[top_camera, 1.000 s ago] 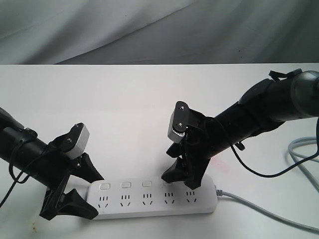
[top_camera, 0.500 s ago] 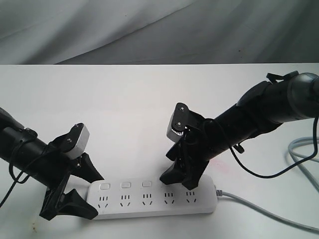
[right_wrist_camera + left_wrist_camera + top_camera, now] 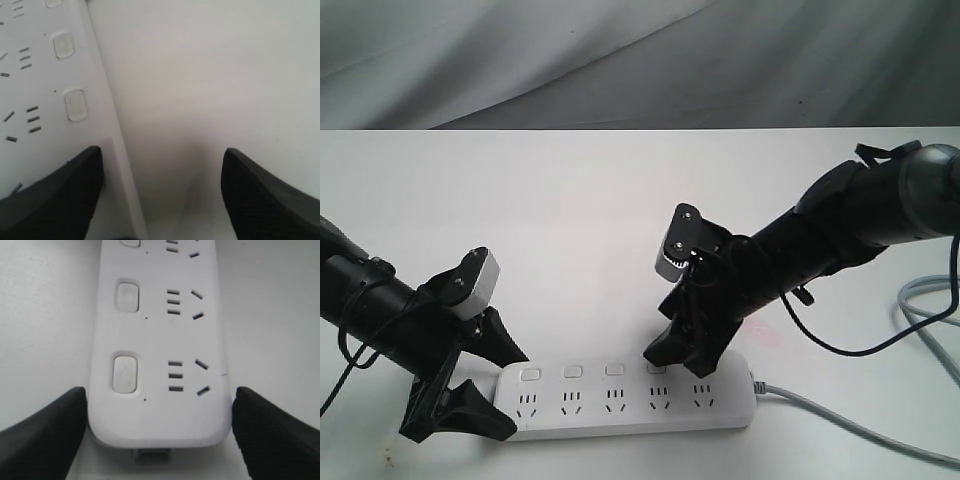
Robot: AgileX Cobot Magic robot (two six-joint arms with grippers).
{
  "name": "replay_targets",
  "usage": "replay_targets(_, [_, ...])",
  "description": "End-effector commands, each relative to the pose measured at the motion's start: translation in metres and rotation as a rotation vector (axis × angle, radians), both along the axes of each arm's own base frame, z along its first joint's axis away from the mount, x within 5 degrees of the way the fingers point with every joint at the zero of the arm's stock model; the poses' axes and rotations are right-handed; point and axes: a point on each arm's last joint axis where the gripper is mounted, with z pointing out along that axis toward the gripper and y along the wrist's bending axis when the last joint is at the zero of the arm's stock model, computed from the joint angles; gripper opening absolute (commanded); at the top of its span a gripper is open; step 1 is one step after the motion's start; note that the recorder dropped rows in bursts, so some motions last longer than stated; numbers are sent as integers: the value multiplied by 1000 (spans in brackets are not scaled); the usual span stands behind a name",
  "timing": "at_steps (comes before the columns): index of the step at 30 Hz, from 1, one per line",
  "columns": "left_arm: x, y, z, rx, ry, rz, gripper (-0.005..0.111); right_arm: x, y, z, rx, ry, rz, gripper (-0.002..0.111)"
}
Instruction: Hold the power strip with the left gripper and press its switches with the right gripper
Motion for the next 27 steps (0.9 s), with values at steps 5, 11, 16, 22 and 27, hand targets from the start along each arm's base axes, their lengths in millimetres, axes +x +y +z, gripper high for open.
replay_targets(5, [-1, -2, 1, -16, 5, -9, 64, -5, -8, -18, -87, -26, 24, 62])
replay_targets(11, [-1, -2, 1, -16, 5, -9, 64, -4, -1, 21, 50, -98, 9, 62])
replay_targets(16, [-1, -2, 1, -16, 5, -9, 64, -3, -10, 58, 93, -187, -7, 62])
replay_targets(22, [-1, -2, 1, -16, 5, -9, 64, -4, -23, 58, 71, -174, -8, 62])
replay_targets(27, [-1, -2, 1, -16, 5, -9, 64, -10, -29, 47, 31, -166, -21, 62])
